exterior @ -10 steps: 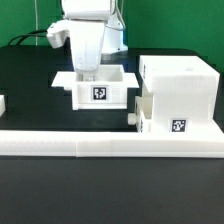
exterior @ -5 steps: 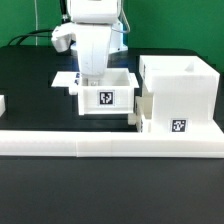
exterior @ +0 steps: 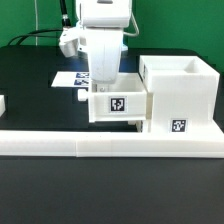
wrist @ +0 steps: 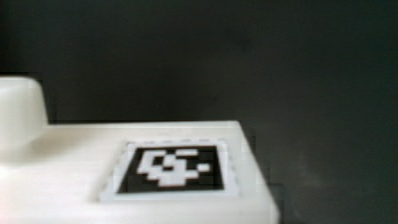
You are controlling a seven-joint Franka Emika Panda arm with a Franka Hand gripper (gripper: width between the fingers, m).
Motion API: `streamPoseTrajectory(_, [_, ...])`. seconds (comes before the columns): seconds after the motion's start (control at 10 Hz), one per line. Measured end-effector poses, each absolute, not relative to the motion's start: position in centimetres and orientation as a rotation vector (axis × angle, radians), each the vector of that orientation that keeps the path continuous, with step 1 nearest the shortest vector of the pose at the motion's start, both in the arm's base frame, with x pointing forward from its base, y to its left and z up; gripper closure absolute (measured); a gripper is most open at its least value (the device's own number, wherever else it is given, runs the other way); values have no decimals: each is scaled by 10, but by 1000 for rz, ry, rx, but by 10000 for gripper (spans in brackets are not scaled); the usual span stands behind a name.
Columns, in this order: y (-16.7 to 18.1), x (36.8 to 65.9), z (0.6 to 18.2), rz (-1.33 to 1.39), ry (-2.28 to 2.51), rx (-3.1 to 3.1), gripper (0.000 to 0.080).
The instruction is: Assemble drawer
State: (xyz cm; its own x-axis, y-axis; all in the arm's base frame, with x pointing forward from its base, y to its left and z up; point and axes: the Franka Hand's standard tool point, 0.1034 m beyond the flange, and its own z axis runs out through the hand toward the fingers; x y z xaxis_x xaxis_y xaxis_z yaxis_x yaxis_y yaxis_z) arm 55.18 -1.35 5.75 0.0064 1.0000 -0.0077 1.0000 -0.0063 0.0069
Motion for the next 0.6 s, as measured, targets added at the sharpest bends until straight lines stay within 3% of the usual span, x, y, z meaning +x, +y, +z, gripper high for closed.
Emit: streamPoseTrajectory(0.6, [-9, 542, 51, -19, 2217, 2227, 757])
